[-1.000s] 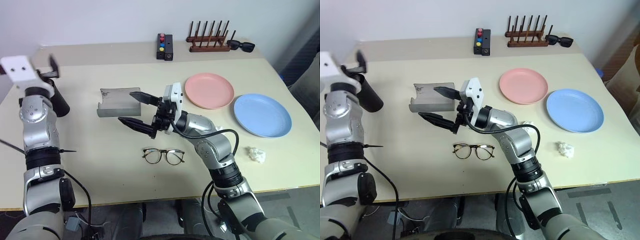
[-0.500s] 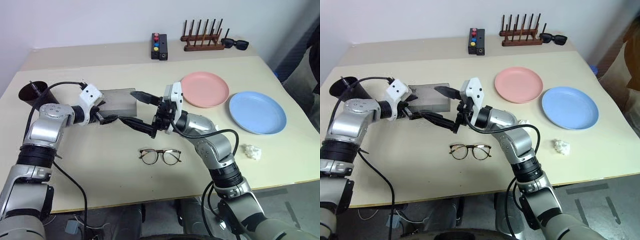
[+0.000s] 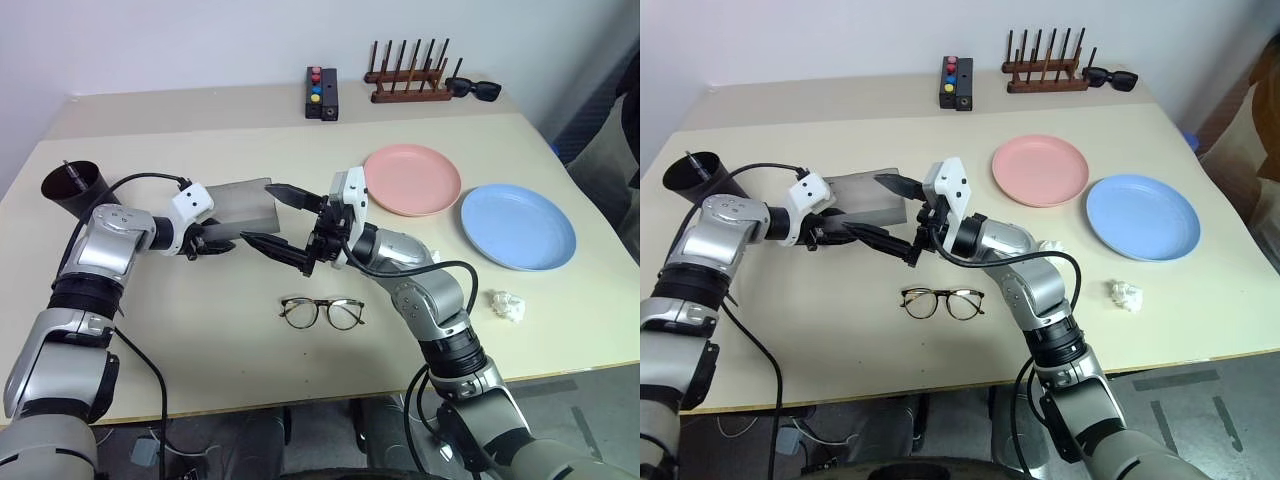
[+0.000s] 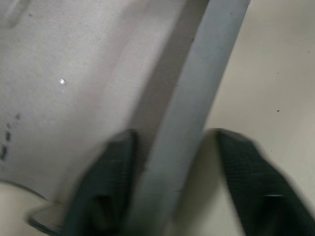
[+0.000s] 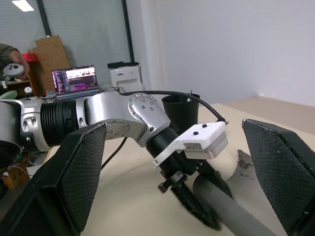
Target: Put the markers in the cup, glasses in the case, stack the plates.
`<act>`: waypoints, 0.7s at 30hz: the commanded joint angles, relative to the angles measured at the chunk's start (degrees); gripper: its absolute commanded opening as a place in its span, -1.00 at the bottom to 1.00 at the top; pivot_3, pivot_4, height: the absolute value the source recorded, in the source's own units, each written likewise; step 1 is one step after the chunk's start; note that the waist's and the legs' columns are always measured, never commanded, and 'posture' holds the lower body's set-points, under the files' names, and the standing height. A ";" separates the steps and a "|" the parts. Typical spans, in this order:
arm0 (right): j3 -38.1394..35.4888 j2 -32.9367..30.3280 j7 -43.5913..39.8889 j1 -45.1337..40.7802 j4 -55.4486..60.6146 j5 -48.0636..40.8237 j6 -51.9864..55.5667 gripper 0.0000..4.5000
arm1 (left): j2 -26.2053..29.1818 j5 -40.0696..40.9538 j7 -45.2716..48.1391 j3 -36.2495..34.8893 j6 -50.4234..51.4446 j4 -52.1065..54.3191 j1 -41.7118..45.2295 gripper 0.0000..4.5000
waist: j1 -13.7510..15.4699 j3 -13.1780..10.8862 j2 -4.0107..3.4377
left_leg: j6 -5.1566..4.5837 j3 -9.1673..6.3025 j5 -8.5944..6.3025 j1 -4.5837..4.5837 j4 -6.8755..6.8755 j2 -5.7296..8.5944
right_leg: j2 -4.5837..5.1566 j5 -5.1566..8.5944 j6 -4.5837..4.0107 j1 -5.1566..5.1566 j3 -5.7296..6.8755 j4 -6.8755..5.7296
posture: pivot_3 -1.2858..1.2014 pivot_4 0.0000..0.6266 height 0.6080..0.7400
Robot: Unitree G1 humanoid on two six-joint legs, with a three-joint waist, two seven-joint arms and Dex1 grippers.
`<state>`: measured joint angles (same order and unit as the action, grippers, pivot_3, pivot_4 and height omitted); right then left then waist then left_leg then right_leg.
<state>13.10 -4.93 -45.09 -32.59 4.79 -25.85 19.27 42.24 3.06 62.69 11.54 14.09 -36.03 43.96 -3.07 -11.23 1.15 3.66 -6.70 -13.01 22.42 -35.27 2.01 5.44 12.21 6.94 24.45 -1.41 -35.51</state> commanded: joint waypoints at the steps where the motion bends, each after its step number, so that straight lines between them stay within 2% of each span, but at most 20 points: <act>1: -0.60 0.05 0.10 -0.23 3.12 -0.29 -0.98 1.00 | -0.05 0.89 1.20 -2.04 -1.83 2.82 -0.94 -0.89 | 0.04 0.00 0.00 | 0.00 0.00 0.00 0.00 0.00 0.00 | 0.00 0.00 0.00 0.00 0.00 0.00 | 0.03 -0.52 0.98; 2: -0.61 -0.01 0.10 -0.22 3.14 -0.30 -0.98 1.00 | -0.06 1.37 1.58 -2.43 -2.10 4.01 -1.61 -0.98 | 0.04 0.00 0.00 | 0.00 0.00 0.00 0.00 0.00 0.00 | 0.00 0.00 0.00 0.00 0.00 0.00 | 0.03 -0.52 0.98; 8: -1.11 -1.06 -0.32 -0.53 2.85 -0.28 -1.06 1.00 | 0.65 5.65 6.26 -4.14 -0.78 17.14 -7.88 -0.98 | 0.34 0.00 -0.01 | 0.00 0.00 0.00 0.02 0.01 0.00 | 0.01 0.00 0.00 0.00 0.00 0.00 | 0.03 -0.52 0.98; 14: -1.78 -4.36 -2.25 -0.22 3.95 -1.23 0.29 1.00 | 3.09 5.57 10.60 -0.63 -0.17 32.44 -15.62 -0.98 | 0.51 -0.01 -0.02 | 0.00 0.01 0.00 0.02 0.00 -0.01 | 0.02 0.00 -0.02 0.01 -0.02 0.02 | 0.03 -0.52 0.98; 21: -2.31 -9.20 -4.68 1.53 5.86 -2.09 2.32 1.00 | 2.69 2.50 9.82 1.79 -1.48 33.79 -16.09 -0.98 | 0.57 -0.01 -0.02 | -0.01 0.01 0.00 0.01 -0.01 -0.01 | 0.01 0.01 -0.02 0.00 -0.01 0.02 | 0.03 -0.52 0.98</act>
<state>12.36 -13.86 -49.40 -30.86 8.14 -26.78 21.56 44.88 5.93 72.82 13.22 13.50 -3.35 27.03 -2.50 -11.24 1.14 3.65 -6.69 -13.01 22.44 -35.28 2.01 5.45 12.22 6.92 24.45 -1.43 -35.49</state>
